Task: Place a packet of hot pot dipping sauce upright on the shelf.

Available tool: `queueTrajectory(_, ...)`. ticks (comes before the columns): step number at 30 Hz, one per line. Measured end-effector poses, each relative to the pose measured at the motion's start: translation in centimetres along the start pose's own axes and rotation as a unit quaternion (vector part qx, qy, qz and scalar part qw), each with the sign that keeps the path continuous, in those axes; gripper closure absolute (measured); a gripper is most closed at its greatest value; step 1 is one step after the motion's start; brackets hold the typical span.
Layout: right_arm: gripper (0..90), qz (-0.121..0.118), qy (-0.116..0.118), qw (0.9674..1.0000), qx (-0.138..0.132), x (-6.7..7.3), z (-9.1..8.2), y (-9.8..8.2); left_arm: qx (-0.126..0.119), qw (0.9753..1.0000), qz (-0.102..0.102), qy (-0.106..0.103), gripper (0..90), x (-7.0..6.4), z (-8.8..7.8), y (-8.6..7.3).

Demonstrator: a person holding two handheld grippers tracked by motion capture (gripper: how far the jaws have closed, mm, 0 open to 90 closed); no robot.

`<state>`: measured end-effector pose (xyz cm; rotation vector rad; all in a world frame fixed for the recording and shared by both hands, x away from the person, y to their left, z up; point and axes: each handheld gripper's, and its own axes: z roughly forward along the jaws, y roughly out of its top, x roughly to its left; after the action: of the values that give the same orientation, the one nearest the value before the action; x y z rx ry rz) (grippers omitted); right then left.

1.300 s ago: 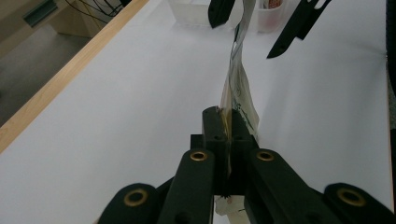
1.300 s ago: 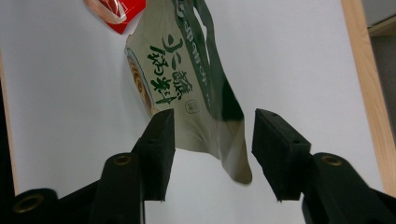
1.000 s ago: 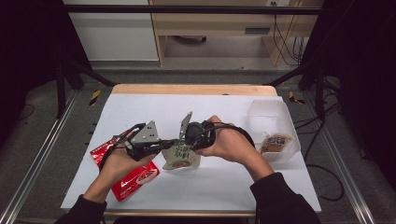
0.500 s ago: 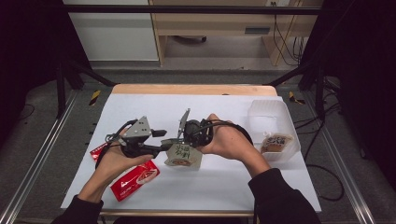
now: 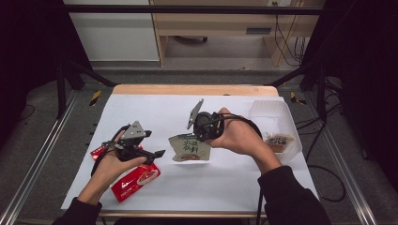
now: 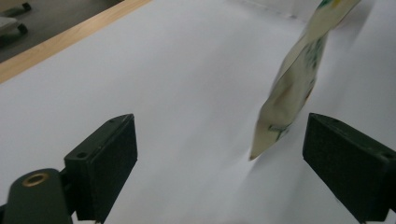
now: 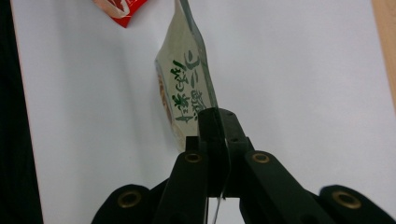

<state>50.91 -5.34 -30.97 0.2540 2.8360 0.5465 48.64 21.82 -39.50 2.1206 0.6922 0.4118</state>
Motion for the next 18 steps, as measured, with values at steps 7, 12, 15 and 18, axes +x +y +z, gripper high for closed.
queueTrajectory(7, 90.0, 0.012, -0.015, 0.9997, -0.013, -1.1, -2.3, -1.4, 0.01, 0.9995, -0.019, 0.022, 7.5, 0.6, -0.6, -3.1)
queueTrajectory(12, 90.0, 0.025, -0.029, 0.9991, -0.016, -2.0, -3.9, -2.5, 0.003, 0.9989, -0.036, 0.032, 4.9, 1.0, -0.9, -4.9)
queueTrajectory(15, 90.0, 0.036, -0.037, 0.9984, -0.022, -2.5, -4.9, -3.2, -0.001, 0.9981, -0.043, 0.043, 5.2, 1.3, -1.1, -5.7)
queueTrajectory(18, 90.0, 0.038, -0.046, 0.9979, -0.024, -2.9, -6.0, -3.7, -0.006, 0.9966, -0.054, 0.061, 5.2, 1.6, -1.1, -6.3)
